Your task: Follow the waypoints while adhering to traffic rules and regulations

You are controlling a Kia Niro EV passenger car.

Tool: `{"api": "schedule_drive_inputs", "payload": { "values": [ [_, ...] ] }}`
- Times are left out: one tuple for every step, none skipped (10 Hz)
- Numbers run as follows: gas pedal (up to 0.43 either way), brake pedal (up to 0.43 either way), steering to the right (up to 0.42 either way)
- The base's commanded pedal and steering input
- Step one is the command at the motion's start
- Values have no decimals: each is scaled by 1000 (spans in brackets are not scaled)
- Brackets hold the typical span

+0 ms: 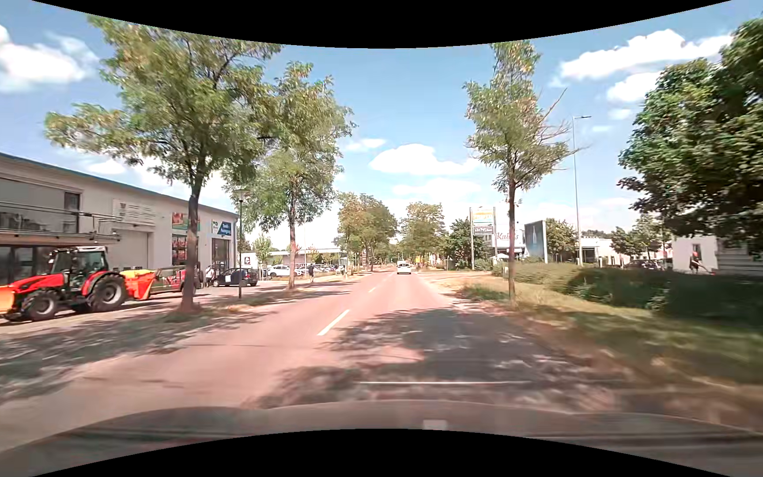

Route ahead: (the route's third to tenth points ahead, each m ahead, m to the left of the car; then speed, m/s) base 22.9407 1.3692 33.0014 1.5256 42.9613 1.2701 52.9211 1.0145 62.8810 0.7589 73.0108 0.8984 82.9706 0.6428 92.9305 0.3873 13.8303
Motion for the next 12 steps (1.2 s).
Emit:
{"api": "schedule_drive_inputs", "payload": {
  "values": [
    [0,0,2],
    [0,0,1],
    [0,0,1],
    [0,0,0],
    [0,0,0],
    [0,0,0],
    [0,0,0],
    [0,0,0],
    [0,0,0],
    [0,0,0],
    [0,0,0],
    [0,0,0]
  ]
}}
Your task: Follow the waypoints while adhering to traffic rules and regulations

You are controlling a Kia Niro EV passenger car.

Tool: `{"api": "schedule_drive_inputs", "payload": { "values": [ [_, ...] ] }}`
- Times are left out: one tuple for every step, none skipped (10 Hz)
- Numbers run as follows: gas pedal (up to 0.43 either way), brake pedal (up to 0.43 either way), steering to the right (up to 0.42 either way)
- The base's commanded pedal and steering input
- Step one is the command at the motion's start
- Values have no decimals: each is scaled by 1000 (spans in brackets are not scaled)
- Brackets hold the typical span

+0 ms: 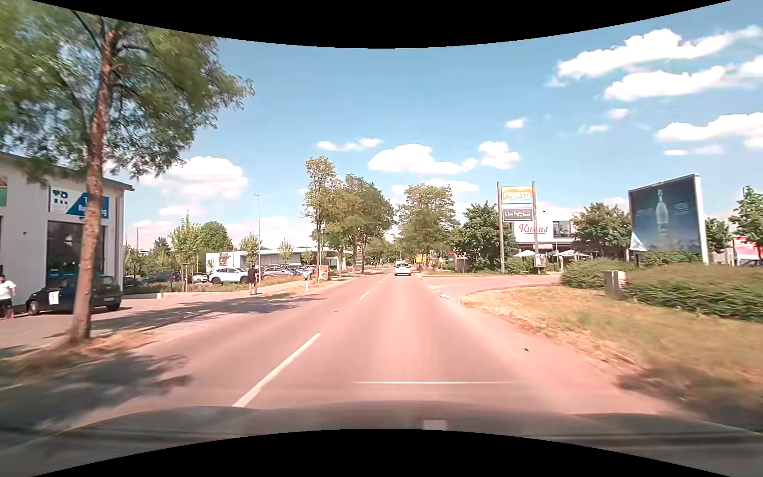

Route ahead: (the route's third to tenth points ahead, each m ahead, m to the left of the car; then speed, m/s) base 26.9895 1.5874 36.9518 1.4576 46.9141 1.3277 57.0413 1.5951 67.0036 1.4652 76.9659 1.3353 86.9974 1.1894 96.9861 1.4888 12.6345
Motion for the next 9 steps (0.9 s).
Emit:
{"api": "schedule_drive_inputs", "payload": {
  "values": [
    [0,0,0],
    [0,0,0],
    [0,0,0],
    [0,0,0],
    [0,0,0],
    [0,0,0],
    [0,0,0],
    [0,0,0],
    [0,0,0]
  ]
}}
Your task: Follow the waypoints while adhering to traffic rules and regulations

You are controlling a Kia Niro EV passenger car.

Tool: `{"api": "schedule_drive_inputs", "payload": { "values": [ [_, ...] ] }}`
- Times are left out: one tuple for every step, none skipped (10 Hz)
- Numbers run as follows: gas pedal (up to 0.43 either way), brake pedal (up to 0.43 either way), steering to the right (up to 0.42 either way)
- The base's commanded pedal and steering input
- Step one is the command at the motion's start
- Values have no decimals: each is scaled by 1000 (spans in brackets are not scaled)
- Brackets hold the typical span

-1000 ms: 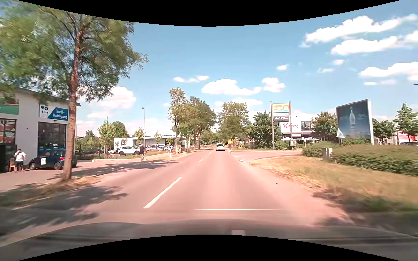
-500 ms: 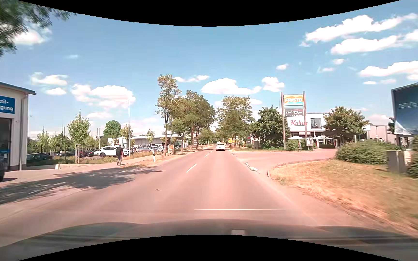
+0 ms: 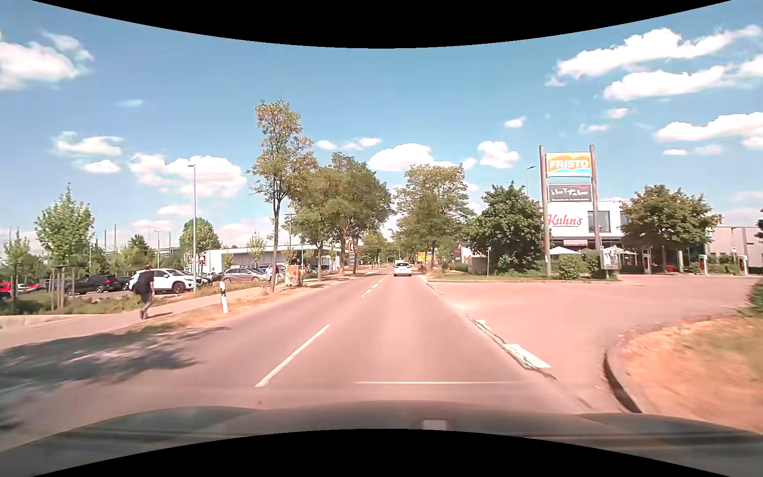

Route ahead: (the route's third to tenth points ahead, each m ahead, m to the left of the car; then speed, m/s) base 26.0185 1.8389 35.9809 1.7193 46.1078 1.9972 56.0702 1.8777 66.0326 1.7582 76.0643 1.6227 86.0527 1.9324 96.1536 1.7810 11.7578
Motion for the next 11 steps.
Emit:
{"api": "schedule_drive_inputs", "payload": {
  "values": [
    [0,0,0],
    [0,0,0],
    [0,0,0],
    [0,0,0],
    [0,0,0],
    [0,0,0],
    [0,0,0],
    [0,0,0],
    [0,0,0],
    [0,0,0],
    [0,0,-1]
  ]
}}
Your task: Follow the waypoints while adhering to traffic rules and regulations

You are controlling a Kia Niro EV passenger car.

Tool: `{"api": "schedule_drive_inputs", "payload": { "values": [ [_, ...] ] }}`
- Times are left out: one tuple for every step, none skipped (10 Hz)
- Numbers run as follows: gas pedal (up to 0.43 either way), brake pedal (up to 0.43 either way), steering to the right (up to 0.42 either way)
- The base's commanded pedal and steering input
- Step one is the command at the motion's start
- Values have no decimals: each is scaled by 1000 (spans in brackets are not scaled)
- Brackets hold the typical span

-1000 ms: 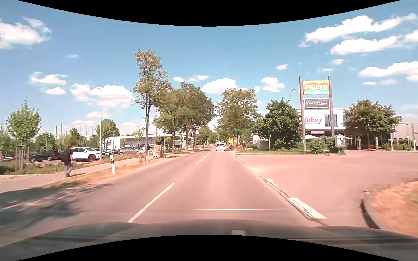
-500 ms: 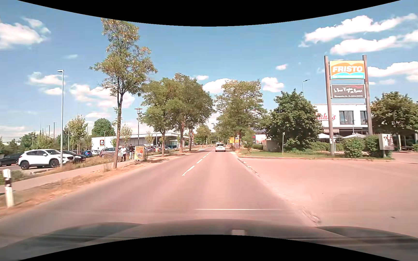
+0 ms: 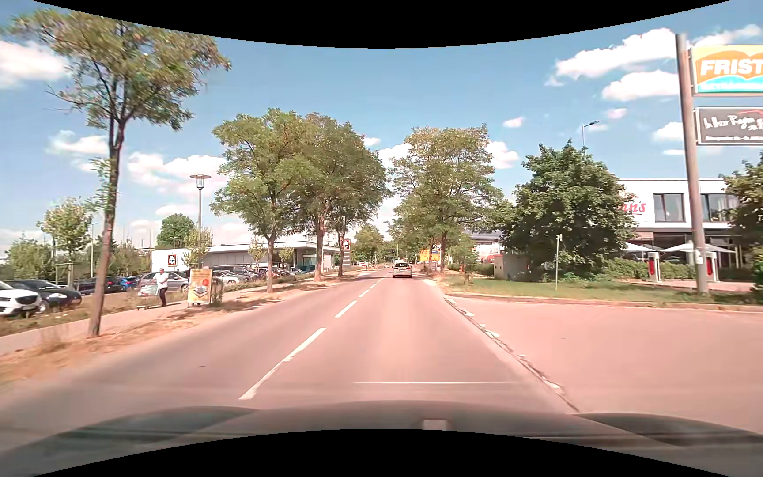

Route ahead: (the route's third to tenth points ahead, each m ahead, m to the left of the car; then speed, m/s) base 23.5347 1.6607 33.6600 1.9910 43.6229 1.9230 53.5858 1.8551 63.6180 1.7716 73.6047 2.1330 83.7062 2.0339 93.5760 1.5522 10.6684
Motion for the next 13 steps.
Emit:
{"api": "schedule_drive_inputs", "payload": {
  "values": [
    [0,0,-3],
    [0,0,-3],
    [0,0,-3],
    [0,0,-3],
    [0,0,-3],
    [0,0,-3],
    [0,0,-2],
    [0,0,-2],
    [0,0,-2],
    [0,0,-2],
    [0,0,-2],
    [0,0,-2],
    [0,0,-2]
  ]
}}
